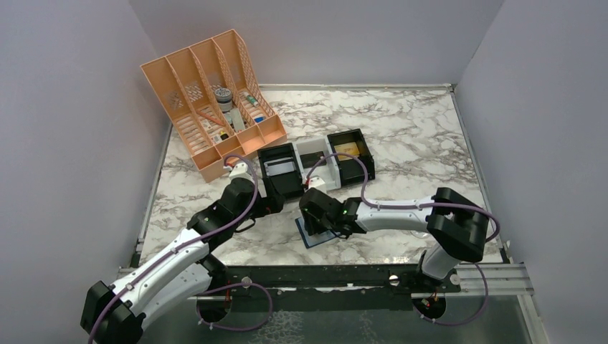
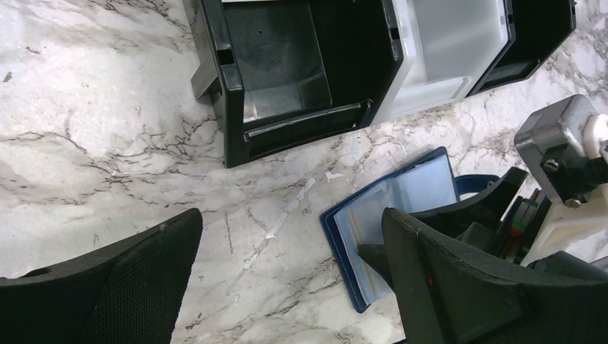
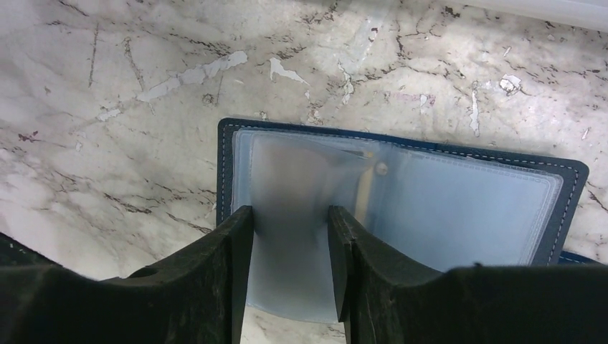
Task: Take the credit cards out of the card holder
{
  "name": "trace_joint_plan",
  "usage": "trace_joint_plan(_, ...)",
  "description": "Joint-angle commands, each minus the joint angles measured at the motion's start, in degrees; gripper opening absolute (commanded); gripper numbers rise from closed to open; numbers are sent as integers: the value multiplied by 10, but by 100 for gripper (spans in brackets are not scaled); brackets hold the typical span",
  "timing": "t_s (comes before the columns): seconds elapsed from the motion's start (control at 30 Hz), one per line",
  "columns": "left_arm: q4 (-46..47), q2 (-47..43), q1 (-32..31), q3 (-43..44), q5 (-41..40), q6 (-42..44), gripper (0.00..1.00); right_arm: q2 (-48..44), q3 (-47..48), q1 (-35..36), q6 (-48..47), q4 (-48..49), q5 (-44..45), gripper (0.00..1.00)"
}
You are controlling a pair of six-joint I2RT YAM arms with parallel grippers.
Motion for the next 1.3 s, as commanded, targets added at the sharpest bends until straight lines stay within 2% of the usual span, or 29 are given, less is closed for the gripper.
trace_joint_plan(0.0,19,4,3,7,10,9,99,-17,-33,-21,19,27,-51,39)
trace_joint_plan(0.23,53,18,3,-1,62,25,99,-75,-93,-81,32,113,-163,37)
trace_joint_plan(0.43,136,65,3,-20,164,38,99,-89,-148,-126,76,190,-254,36)
trace_joint_plan(0.63,233,125,1,-39,275,28,94,-97,-191,-168,114,245,-290,36)
trace_joint_plan(0.77,310,150,-21,-70,289,-12,91,-99,-212,-182,131,265,-298,36)
trace_joint_plan(0.83,318,161,-34,-76,283,-17,89,-104,-218,-185,137,269,-300,36)
trace_joint_plan(1.0,302,169,-47,-66,252,-8,87,-152,-236,-193,147,271,-287,36)
trace_joint_plan(1.13,243,157,-47,-43,206,19,87,-204,-210,-193,109,185,-197,38)
trace_joint_plan(1.27,187,151,-47,-22,163,42,88,-190,-163,-193,70,55,-78,38)
